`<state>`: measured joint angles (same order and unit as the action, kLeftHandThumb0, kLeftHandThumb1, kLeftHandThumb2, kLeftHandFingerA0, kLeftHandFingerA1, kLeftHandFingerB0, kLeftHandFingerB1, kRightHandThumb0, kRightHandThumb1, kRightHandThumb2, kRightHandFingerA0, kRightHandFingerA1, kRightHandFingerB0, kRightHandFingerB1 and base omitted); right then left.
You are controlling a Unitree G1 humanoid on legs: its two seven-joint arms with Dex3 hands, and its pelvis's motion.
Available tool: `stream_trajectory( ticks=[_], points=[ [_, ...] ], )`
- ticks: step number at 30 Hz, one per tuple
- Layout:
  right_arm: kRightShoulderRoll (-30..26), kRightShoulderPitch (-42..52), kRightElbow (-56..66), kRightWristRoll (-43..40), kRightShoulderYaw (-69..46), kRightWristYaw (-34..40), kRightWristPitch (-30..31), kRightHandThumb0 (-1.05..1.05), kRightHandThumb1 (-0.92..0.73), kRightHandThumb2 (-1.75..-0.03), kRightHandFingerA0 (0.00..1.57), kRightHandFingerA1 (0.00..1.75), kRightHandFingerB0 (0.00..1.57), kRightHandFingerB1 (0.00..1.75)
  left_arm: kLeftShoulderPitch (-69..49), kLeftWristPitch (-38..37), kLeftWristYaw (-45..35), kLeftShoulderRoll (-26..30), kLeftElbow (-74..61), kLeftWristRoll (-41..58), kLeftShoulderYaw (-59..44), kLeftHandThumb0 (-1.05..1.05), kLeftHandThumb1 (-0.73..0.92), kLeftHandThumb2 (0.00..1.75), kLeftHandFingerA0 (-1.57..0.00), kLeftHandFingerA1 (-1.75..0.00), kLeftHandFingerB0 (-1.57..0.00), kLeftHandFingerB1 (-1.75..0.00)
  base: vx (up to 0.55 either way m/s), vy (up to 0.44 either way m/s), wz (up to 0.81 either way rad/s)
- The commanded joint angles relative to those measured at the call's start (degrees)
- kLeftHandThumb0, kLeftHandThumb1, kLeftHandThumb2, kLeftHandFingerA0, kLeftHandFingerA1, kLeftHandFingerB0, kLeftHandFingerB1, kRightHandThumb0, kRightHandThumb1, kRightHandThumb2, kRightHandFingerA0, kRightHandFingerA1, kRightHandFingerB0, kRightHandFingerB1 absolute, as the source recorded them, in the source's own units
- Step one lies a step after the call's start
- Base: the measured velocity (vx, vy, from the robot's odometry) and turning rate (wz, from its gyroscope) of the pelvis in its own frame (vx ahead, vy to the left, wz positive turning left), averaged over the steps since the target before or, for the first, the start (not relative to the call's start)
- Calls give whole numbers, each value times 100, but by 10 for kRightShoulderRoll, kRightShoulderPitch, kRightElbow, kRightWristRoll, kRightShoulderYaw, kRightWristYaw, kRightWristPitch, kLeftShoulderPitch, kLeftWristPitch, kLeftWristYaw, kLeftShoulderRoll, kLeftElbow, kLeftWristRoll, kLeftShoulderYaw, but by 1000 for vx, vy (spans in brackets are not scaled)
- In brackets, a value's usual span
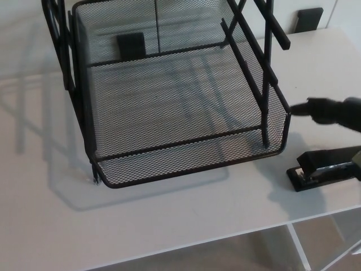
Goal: The robot walks towards a desk on which a file tray is kept in the middle and a stapler is kept to its right. The robot lifts the stapler using its right hand and places it on the file tray.
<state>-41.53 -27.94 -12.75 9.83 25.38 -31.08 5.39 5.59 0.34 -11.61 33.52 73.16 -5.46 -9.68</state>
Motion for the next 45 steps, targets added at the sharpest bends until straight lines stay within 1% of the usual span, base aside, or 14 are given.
stream_trajectory(
  ticks=[1,3,7,8,15,16,24,27,29,32,37,38,39,45],
  points=[
    [22,-34,-66,112,53,0,32,-55,-31,-74,0,48,3,38,0,10,5,5,-1,-5,12,-75,32,124,-37,-91,-23,-81,0,0,0],
    [20,-36,-80,130,63,11,24,-53,-50,-58,6,40,11,27,-1,6,-1,3,-2,3,6,-74,32,124,-34,-89,-24,-81,0,0,0],
    [10,-36,-116,188,98,44,-1,-55,-53,-56,6,45,11,33,3,6,5,3,-1,-16,27,-77,33,121,-41,-90,-31,-82,0,0,0],
    [2,-32,-119,211,111,60,-12,-35,-38,-93,2,53,0,50,1,4,3,2,-1,-14,27,-76,32,120,-41,-89,-32,-81,0,0,0],
    [-27,-30,-126,289,150,107,-21,-32,-40,-93,2,53,0,49,-4,-5,-1,2,0,-3,26,-76,32,121,-33,-87,-26,-80,0,0,0],
    [-32,-27,-128,296,151,122,-25,-44,-51,-56,9,42,18,30,-6,-9,1,2,0,-5,29,-77,32,121,-35,-89,-27,-81,0,0,0],
    [-43,6,-135,362,160,298,-53,-37,-51,-56,38,43,35,32,-4,-10,7,2,1,-20,49,-76,32,119,-40,-88,-33,-81,0,0,0],
    [-38,13,-133,382,168,329,-43,-35,-54,-56,45,58,36,32,-4,-13,4,4,1,-17,50,-77,31,119,-39,-88,-33,-82,0,0,0],
    [-35,13,-135,420,190,358,-26,-41,-55,-73,60,120,35,42,0,-10,9,3,4,-20,53,-76,33,118,-41,-88,-35,-82,0,0,0],
    [-37,23,-119,439,196,379,-13,-31,-62,-59,86,156,52,55,2,-12,13,5,3,-31,67,-77,32,118,-45,-90,-36,-83,0,0,0],
    [-27,45,-168,454,195,554,-32,-33,-64,-59,87,154,92,66,3,-14,21,6,6,-38,78,-77,33,118,-49,-90,-40,-83,0,0,0],
    [-28,56,-171,427,179,563,-62,-28,-70,-66,77,135,85,72,5,-11,19,8,5,-45,85,-75,33,118,-46,-89,-38,-82,0,0,0],
    [-32,64,-160,414,169,554,-68,-33,-70,-64,77,139,87,63,6,-10,16,9,4,-44,87,-75,33,119,-47,-90,-39,-82,0,0,0],
    [3,89,-190,395,147,660,-69,-24,-59,-61,80,160,87,93,5,-10,13,9,2,-33,82,-76,32,120,-51,-93,-41,-85,0,0,0]
  ],
)
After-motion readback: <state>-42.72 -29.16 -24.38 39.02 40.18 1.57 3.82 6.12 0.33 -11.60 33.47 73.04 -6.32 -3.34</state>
